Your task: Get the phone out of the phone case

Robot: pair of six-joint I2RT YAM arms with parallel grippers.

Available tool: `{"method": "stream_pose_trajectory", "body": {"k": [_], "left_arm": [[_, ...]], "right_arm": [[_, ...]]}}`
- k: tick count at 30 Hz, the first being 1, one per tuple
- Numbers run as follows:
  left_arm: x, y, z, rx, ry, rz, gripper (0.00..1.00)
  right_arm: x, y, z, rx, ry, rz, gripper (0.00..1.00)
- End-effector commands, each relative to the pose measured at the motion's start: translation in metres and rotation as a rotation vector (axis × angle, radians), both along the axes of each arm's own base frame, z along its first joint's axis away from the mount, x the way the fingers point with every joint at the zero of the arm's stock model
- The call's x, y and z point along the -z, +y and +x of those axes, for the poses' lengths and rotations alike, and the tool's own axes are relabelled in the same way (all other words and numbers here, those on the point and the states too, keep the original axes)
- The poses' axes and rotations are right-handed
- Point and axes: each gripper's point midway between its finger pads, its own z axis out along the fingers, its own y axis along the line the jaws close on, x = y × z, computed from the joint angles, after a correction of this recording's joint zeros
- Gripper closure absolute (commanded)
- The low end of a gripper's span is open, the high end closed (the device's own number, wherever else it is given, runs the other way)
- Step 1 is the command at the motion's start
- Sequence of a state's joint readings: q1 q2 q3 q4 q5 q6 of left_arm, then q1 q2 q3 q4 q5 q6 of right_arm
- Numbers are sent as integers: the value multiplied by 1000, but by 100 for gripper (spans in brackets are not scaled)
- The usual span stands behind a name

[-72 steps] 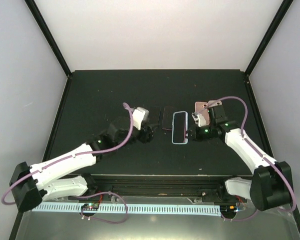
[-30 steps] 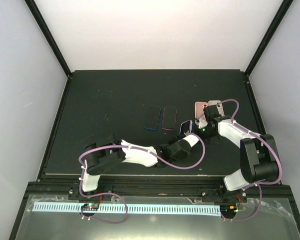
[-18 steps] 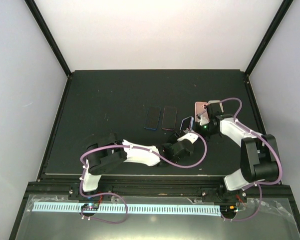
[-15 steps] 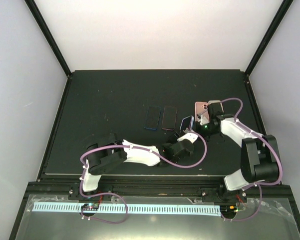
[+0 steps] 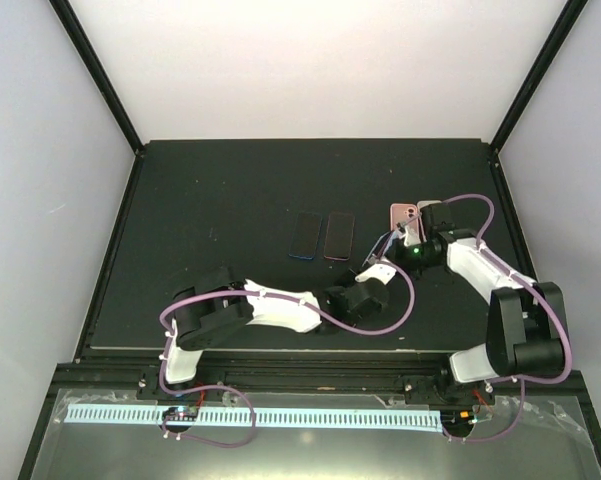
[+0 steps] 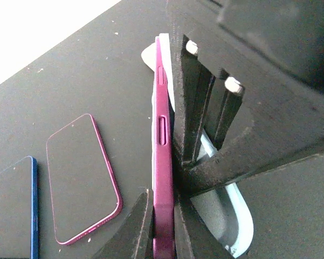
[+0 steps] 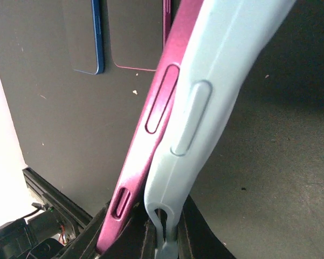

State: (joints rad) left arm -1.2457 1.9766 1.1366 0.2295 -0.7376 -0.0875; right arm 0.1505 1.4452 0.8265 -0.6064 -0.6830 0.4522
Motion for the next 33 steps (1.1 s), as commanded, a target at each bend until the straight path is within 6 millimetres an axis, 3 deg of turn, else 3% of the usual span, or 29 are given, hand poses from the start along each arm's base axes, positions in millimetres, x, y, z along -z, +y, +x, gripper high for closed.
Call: {"method": "stream_pose_trajectory", "body": {"k": [1,8,13,19,23,28,33], "left_arm": [[7,30,8,-79,-7,54,98],[-17,51,0,-87,-34,-92,99],[-28,66,-5,-92,-52,-167,98],[-45,85,-10,-109,-75,-247,98],[-65,102,-4,-163,-123,-226,98],[-79,135,12,-234,-138,-167,99],[-89,159,34,-297,-108,-25,98]], "right_arm": [[-25,-4,3,0,-104,-6,99],[-17,-29,19,19,-201,-188,99],[-27,-42,36,17,-326,-289,99],[-28,-51,39,12,-459,-340,99],[-44,-48,42,-9,-589,-333,99],[-80,-43,43,-40,-718,-302,99],[-91,-45,39,-32,-763,-290,99]]}}
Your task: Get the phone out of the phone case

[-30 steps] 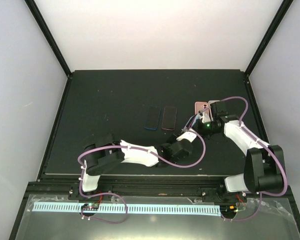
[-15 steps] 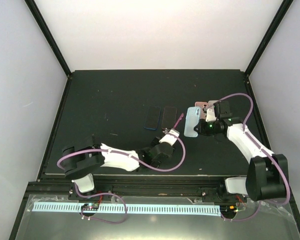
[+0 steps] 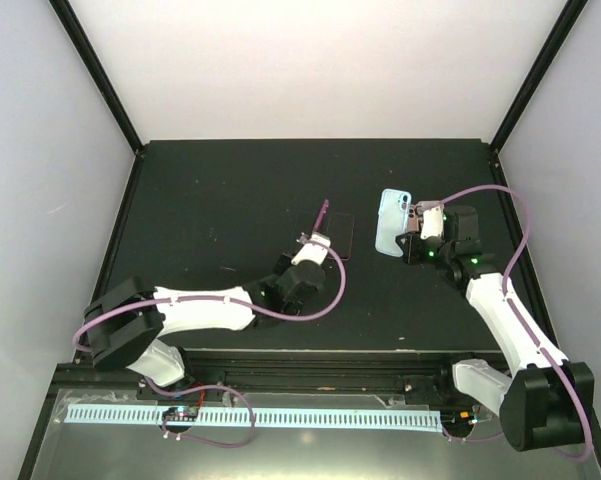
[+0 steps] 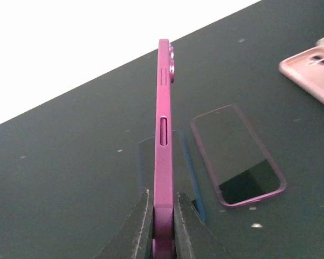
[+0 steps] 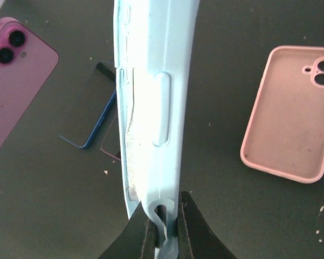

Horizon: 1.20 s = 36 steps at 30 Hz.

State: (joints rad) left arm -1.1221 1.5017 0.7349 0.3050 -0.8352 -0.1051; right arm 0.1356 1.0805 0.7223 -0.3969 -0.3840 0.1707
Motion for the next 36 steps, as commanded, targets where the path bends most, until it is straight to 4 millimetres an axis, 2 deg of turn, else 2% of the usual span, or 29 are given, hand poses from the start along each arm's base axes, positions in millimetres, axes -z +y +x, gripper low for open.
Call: {"method": "stream_pose_trajectory", "body": {"k": [1,6,8,11,16,23,30,36], "left_arm": [[-25,26,23,-112,16,140,98],[-40,54,33,-212,7,292,98],[-38,60,36,-196,19,356,98],[-25,71,41,-194,32,510,98],[9,83,54,-181,87,685,98],[46,79,64,-129,123,817,98],[85,84,66,-113,170,961,98],[106,95,69,-128,212,991,85]], "right_arm": [[-23,-1,7,-18,-108,1,99],[-24,-4,7,-15,-118,-9,99],[-24,-5,8,-13,-114,-8,99],[-22,-4,8,-17,-104,-2,99],[-20,-2,8,-28,-85,6,99],[-19,-3,8,-24,-79,4,99],[-17,-7,9,-17,-75,6,99],[-14,-7,10,-17,-63,7,99]]}}
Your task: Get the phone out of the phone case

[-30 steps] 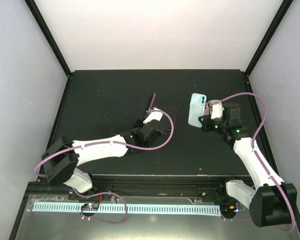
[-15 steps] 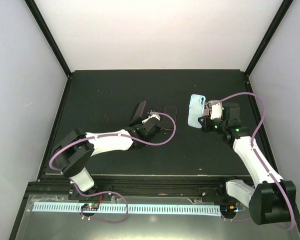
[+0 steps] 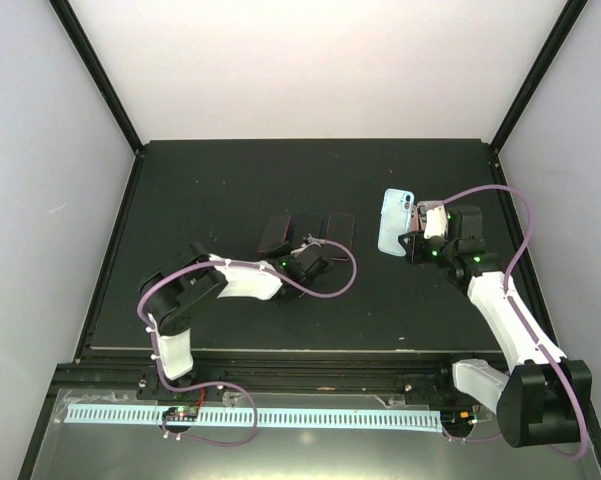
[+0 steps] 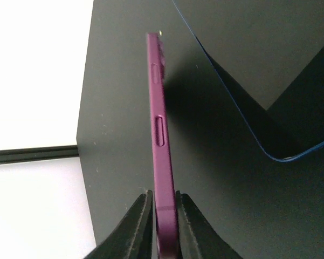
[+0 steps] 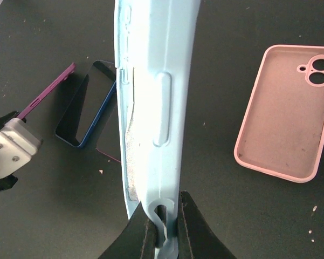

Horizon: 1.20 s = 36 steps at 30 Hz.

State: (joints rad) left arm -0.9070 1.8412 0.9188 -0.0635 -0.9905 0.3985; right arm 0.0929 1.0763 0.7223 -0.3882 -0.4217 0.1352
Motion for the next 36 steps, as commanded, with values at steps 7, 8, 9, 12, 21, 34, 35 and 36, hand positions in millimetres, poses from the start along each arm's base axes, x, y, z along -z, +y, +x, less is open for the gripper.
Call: {"method": "stream_pose_trajectory", "body": {"k": [7,8,9,12,21,34,35,36], "left_arm": [[14,17,7,-72,8,11,63],[15,18,7,-82,12,7,61],[15,18,7,-93,12,2,56],[11,20,6,-136,5,-34,41],[6,15,-17,-161,145,-228,24],[-25,15,-42,-186,199,-468,19],[-29,12,-44,-181,199,-505,19],[-34,10,-45,-175,199,-538,18]], "right_arm": [[-6,-1,9,-4,-26,1,99],[-6,-2,9,1,-25,-3,99],[-7,-3,10,3,-27,-10,99],[-5,-5,9,5,-22,-16,99],[-10,-8,13,-49,-24,-79,99],[5,21,37,-271,302,-16,84],[16,23,38,-282,369,-2,83],[24,25,40,-290,411,9,83]]}}
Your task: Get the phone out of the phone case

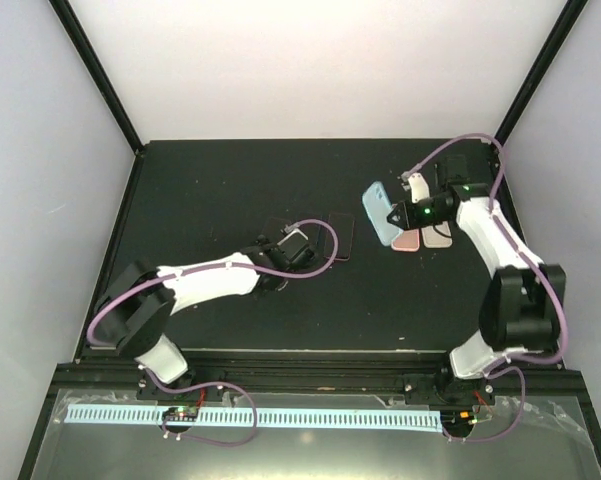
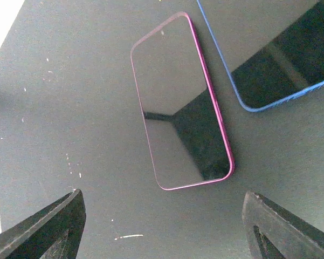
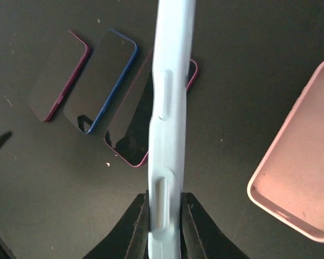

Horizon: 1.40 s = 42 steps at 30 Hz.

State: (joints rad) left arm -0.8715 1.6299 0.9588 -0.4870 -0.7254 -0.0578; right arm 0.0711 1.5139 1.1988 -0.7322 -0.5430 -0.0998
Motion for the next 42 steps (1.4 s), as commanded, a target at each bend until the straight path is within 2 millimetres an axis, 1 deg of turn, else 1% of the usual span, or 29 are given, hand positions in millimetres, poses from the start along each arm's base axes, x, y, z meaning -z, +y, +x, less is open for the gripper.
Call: {"method": "stream_pose_trajectory", "body": {"k": [1,5,7,9,11,13,15,16,20,23,25,29,33,35,37,39,40,42], "left_arm": [[-20,-10,-10,-12,11,-200,18],[-34,-26,-23,52,50,-338,21],[-43,-32,-27,76,49,-403,22],[-47,-33,-30,84,43,-439,22],[-50,-32,-31,83,37,-450,22],[-51,-30,-32,78,32,-452,22],[-51,-28,-32,73,27,-451,22],[-52,-27,-32,70,21,-454,22],[-55,-25,-32,56,10,-472,22],[-58,-25,-34,52,5,-489,22],[-66,-22,-35,52,-15,-511,22],[-72,-18,-37,50,-31,-522,22],[-75,-15,-39,40,-36,-524,22],[-76,-13,-40,38,-40,-528,22],[-76,-11,-41,35,-44,-528,22],[-76,-9,-41,32,-48,-525,21],[-75,-8,-41,31,-48,-523,21],[-74,-8,-41,30,-47,-520,21]], "right_arm": [[34,10,-10,-68,254,46,83],[57,16,-4,-80,345,81,83],[68,17,0,-70,362,88,84],[75,17,4,-51,362,93,85],[79,17,7,-32,358,100,89],[77,19,11,-20,341,119,92],[66,24,16,-14,309,167,97],[59,26,19,-6,289,190,99],[42,24,36,99,170,239,99],[40,17,48,201,120,251,99],[39,14,56,246,88,259,99],[44,5,70,338,56,254,99],[66,-10,81,449,67,214,99],[75,-9,81,464,93,227,99],[82,0,79,437,120,247,98],[85,4,76,418,130,249,95],[87,5,74,415,139,246,91],[90,4,71,414,162,236,76]]}}
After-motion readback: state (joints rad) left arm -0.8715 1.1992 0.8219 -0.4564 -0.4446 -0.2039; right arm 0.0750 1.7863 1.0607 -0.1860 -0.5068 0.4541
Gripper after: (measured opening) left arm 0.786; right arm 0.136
